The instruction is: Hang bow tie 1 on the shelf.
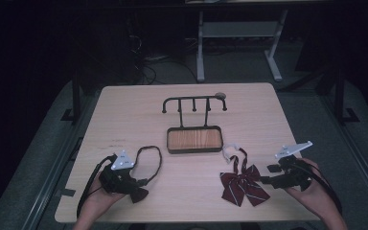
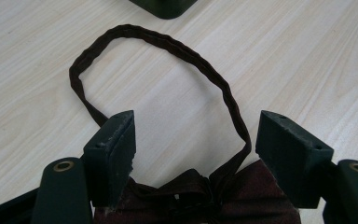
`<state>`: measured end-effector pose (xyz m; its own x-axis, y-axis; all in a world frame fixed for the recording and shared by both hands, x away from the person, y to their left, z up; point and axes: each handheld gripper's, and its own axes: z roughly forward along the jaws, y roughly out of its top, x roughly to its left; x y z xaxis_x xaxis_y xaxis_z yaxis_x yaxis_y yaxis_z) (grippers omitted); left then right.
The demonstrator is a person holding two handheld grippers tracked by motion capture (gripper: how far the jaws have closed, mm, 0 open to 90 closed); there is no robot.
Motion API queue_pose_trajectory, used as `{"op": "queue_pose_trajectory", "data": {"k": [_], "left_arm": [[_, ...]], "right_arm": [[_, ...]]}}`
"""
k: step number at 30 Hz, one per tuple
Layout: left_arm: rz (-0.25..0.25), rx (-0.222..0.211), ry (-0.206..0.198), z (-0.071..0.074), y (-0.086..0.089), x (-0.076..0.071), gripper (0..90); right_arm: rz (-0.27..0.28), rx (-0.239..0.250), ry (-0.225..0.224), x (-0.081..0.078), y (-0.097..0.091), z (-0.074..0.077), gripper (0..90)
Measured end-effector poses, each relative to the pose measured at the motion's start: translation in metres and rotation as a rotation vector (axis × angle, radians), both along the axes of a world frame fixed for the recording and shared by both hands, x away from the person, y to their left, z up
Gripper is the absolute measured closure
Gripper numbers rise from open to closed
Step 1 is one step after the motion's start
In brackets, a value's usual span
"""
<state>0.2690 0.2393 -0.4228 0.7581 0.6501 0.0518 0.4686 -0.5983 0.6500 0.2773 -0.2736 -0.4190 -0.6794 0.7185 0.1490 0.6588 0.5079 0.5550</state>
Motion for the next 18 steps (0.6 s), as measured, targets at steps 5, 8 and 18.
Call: {"op": "queue_pose_trajectory", "data": {"k": [5, 8, 18], "left_arm": [[0.003, 0.000, -0.002, 0.001, 0.001, -0.001, 28.7], [0.005, -0.003, -0.009, 0.001, 0.002, -0.001, 28.6], [0.007, -0.001, -0.015, 0.002, 0.006, 0.001, 28.5]], "right_arm": [[0.017, -0.028, 0.006, 0.006, 0.007, 0.005, 44.1], [0.024, -0.032, 0.006, 0.009, 0.009, 0.008, 45.2], [0.041, -0.059, 0.017, 0.032, 0.025, 0.016, 47.0]]}}
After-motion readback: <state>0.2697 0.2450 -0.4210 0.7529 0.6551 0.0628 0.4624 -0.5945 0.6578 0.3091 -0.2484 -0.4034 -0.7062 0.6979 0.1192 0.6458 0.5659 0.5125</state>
